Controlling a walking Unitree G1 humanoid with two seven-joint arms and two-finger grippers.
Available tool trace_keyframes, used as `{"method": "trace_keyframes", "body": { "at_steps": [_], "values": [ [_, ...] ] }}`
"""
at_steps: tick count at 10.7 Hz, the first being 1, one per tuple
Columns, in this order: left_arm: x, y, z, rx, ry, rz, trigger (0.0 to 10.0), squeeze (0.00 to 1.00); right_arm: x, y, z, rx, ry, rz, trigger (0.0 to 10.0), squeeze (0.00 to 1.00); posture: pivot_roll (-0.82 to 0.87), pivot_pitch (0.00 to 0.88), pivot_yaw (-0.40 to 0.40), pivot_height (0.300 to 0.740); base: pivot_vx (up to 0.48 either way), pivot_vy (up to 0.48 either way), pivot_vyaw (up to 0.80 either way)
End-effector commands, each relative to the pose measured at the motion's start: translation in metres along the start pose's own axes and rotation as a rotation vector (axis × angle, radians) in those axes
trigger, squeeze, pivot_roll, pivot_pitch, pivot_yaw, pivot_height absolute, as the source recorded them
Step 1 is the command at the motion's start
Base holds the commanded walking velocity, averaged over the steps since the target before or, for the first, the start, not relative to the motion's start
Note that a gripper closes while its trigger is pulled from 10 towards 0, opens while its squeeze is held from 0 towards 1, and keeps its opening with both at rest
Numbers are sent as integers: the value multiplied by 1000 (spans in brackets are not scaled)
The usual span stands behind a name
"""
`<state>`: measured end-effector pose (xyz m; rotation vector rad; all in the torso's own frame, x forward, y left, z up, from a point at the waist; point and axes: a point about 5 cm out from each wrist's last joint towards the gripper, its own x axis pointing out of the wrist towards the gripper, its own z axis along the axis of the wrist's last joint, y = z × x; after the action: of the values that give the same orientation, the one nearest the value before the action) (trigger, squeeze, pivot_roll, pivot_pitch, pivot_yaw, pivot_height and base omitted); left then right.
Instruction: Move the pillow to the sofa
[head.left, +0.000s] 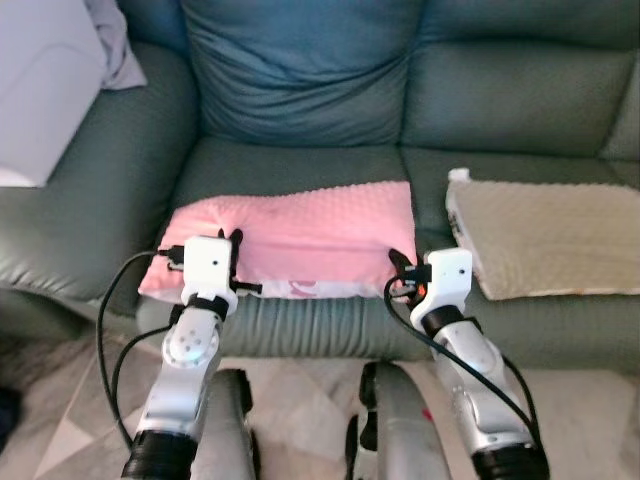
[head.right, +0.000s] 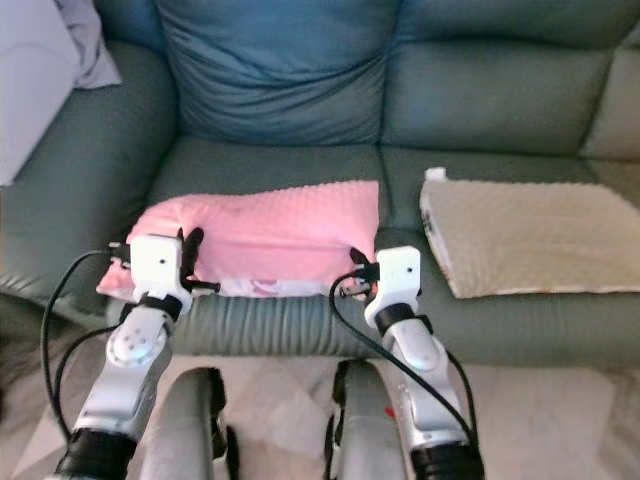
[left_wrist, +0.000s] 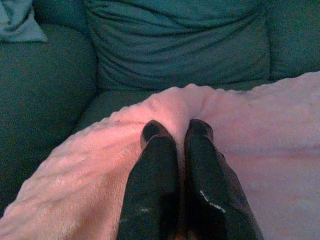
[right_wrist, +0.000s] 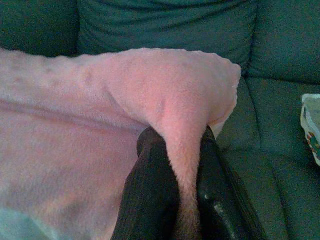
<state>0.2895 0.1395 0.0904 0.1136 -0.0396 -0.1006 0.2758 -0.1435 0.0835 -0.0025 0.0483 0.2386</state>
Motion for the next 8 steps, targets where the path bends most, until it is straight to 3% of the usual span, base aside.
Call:
{"method": "trace_keyframes", "body": {
  "at_steps": [1,5,7,8],
  "values": [
    [3,6,-2,17,3,22,10000,0,0,-11,2,-12,-1,-34,10000,0,-50,243,-29,609,0,0,0],
    [41,20,9,72,14,76,10000,0,19,-41,-5,17,80,-62,10000,0,-33,423,0,609,0,0,0],
    [57,34,20,78,12,194,10000,0,27,-53,-7,-40,109,-40,10000,0,-10,466,22,609,0,0,0],
    [62,46,26,97,5,257,10000,0,35,-64,4,-58,92,-67,10000,0,-10,482,28,609,0,0,0]
  ]
}}
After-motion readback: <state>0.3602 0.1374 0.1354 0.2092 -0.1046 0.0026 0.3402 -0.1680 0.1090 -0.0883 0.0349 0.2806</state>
